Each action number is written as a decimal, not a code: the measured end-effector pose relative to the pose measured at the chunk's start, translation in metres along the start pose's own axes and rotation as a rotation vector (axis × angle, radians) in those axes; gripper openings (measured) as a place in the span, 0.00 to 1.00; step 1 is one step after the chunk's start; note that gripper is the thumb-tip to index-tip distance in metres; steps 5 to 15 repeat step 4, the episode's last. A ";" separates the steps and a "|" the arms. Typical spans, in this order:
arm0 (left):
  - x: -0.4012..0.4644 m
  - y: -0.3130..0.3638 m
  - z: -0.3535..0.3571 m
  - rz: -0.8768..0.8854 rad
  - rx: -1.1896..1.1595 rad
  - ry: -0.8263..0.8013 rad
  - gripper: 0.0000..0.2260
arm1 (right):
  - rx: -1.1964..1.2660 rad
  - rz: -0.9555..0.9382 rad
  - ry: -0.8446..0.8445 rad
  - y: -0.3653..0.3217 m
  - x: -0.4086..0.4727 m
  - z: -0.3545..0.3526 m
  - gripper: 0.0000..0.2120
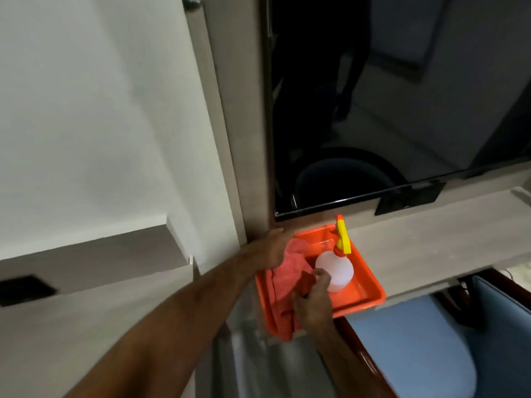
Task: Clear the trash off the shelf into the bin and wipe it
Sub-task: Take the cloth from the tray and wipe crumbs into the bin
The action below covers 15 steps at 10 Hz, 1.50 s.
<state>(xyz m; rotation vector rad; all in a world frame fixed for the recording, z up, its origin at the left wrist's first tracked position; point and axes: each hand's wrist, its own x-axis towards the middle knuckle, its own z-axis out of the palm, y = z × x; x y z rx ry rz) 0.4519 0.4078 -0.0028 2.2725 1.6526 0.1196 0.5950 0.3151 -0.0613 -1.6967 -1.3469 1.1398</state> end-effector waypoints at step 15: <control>-0.120 -0.046 -0.034 0.207 0.343 0.372 0.13 | -0.993 -0.011 -0.163 -0.033 0.006 0.029 0.19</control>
